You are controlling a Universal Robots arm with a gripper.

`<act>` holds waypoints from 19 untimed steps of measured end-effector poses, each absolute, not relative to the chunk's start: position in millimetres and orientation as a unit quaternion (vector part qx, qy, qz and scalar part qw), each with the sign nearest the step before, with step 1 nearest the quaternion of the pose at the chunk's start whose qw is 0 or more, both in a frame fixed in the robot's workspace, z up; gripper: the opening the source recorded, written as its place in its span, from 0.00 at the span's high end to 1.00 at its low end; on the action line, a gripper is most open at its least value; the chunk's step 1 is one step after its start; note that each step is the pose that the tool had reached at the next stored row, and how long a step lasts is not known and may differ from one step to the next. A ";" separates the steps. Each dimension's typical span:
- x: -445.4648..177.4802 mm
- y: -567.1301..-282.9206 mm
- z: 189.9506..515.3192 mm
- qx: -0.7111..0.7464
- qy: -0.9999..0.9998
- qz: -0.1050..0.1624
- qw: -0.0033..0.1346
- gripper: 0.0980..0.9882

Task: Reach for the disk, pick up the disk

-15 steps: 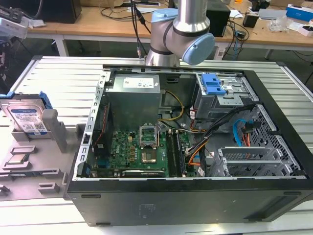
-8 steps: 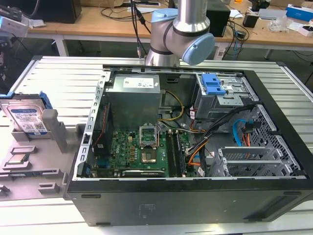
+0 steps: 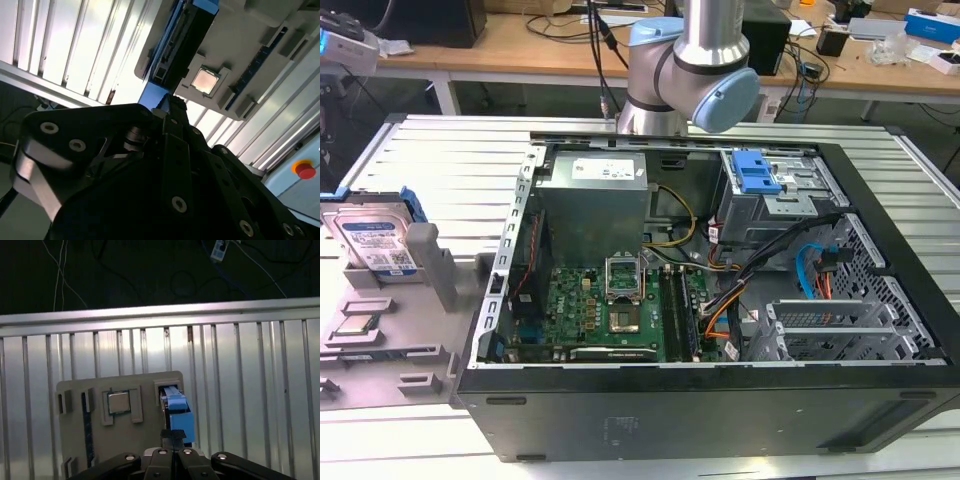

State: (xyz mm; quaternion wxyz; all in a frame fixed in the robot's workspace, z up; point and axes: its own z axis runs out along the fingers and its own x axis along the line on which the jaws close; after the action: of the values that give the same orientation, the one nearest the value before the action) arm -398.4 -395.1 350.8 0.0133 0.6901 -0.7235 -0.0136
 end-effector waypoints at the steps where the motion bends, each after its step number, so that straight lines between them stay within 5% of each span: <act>1: -398.4 -395.1 350.8 0.694 -0.719 -0.014 0.013 0.99; 14: -398.4 -395.1 350.8 0.712 -0.702 -0.013 0.014 0.98; 18: -398.5 -395.1 350.8 0.712 -0.702 -0.013 0.014 0.64; 19: -398.4 -395.1 350.8 0.712 -0.702 -0.013 0.014 0.64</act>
State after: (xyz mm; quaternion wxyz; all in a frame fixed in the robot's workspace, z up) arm -398.4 -395.1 350.8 0.0138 0.7116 -0.7023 -0.0132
